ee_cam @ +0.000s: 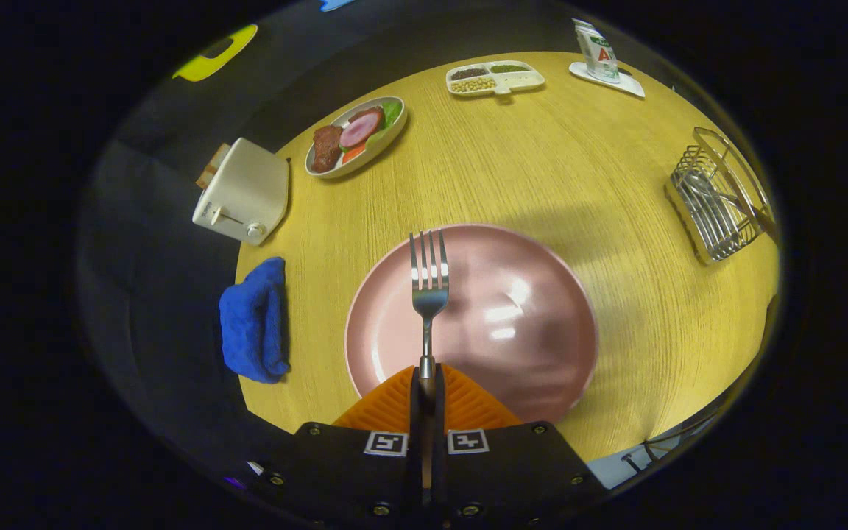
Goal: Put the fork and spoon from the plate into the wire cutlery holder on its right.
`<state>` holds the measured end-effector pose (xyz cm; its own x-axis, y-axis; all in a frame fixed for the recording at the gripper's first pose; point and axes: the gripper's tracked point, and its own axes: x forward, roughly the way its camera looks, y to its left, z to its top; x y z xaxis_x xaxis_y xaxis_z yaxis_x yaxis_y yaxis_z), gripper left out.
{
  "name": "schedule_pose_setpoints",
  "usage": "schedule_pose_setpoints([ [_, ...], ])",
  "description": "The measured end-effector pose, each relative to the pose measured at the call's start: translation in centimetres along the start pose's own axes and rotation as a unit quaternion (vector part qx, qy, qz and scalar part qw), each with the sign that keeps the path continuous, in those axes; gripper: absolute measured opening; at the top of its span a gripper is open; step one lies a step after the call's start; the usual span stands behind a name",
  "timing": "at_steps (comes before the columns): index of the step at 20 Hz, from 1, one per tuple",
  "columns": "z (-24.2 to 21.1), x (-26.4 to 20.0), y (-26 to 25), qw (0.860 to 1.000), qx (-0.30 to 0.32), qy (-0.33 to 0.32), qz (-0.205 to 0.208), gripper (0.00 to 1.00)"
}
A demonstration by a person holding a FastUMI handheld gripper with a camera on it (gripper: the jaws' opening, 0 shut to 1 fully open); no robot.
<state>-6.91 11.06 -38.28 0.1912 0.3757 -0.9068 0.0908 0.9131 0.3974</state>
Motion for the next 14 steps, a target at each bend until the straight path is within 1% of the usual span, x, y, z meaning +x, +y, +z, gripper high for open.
schedule_pose_setpoints([
  [3,2.5,-2.2,-1.3,0.999,0.022,-0.03,0.003,0.06],
  [6,4.8,-4.6,-3.6,0.997,0.045,-0.061,-0.002,0.06],
  [14,8.7,-10.4,-11.8,0.987,0.112,-0.115,-0.03,0.05],
])
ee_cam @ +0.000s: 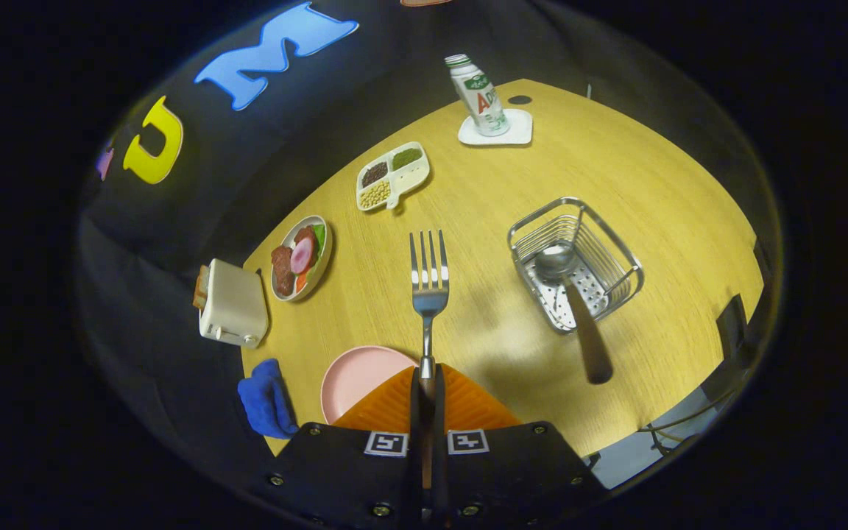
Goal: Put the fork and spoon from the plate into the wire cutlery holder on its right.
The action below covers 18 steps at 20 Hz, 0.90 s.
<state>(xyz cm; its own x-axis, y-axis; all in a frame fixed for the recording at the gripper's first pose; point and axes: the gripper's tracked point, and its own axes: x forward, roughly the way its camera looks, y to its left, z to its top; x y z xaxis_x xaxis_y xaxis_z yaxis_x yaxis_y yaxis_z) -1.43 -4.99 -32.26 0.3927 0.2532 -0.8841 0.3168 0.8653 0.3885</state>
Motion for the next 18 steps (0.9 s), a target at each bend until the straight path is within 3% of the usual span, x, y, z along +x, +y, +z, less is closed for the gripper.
schedule_pose_setpoints([
  [8,0.6,-1.6,-5.6,0.999,0.035,0.023,-0.021,0.05],
  [18,-0.8,-1.3,-7.1,0.994,0.045,0.095,-0.029,0.06],
])
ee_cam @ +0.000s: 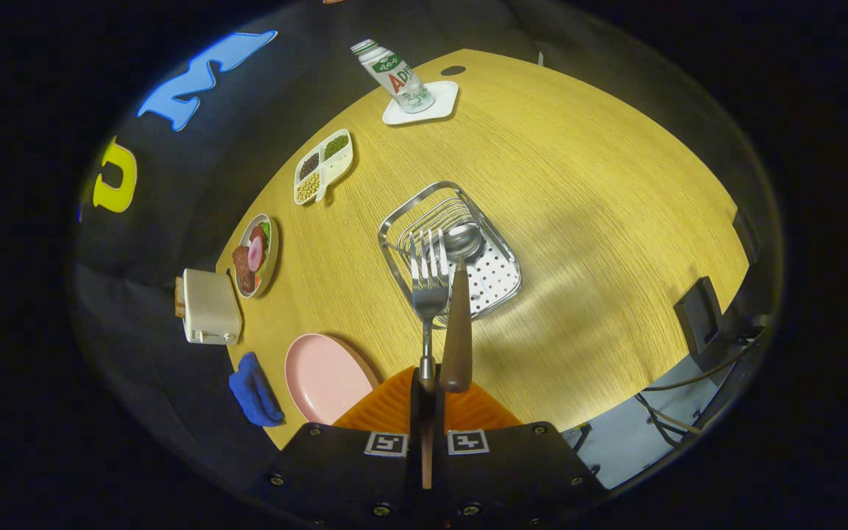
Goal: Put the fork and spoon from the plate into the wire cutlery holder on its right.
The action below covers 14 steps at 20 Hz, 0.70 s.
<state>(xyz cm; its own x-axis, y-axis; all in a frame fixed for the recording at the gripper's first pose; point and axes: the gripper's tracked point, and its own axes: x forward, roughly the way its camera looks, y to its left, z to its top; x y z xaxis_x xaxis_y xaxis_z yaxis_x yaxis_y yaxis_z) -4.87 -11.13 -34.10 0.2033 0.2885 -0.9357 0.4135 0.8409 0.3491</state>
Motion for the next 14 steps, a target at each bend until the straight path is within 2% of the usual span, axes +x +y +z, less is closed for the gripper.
schedule_pose_setpoints([
  [11,0.7,-0.3,0.5,0.999,0.04,0.024,0.004,0.06],
  [14,1.3,-0.8,0.5,0.998,0.055,0.013,0.009,0.11],
])
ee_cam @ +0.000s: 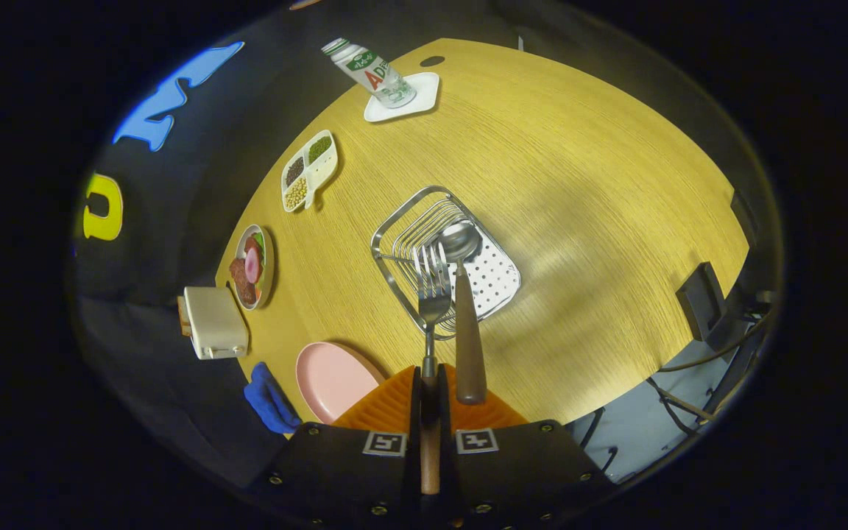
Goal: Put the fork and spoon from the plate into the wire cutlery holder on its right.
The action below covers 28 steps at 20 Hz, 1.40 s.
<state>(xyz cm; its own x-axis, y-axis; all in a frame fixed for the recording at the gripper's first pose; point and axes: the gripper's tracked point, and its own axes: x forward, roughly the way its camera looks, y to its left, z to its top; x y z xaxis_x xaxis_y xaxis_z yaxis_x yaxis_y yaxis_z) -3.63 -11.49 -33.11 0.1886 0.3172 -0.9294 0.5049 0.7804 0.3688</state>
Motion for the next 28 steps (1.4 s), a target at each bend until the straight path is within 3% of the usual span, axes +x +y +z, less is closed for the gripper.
schedule_pose_setpoints([
  [2,0.6,-0.4,0.8,1.0,0.01,-0.008,0.02,0.15],
  [5,0.9,-0.7,0.8,1.0,0.014,-0.014,0.021,0.51],
  [7,1.0,-0.8,1.1,0.999,0.019,-0.017,0.028,0.59],
  [8,1.0,-0.8,1.1,0.999,0.023,-0.017,0.03,0.72],
  [9,0.9,-0.7,1.0,0.999,0.024,-0.016,0.031,0.95],
  [28,-0.4,-0.1,1.3,1.0,0.002,-0.01,0.019,0.98],
])
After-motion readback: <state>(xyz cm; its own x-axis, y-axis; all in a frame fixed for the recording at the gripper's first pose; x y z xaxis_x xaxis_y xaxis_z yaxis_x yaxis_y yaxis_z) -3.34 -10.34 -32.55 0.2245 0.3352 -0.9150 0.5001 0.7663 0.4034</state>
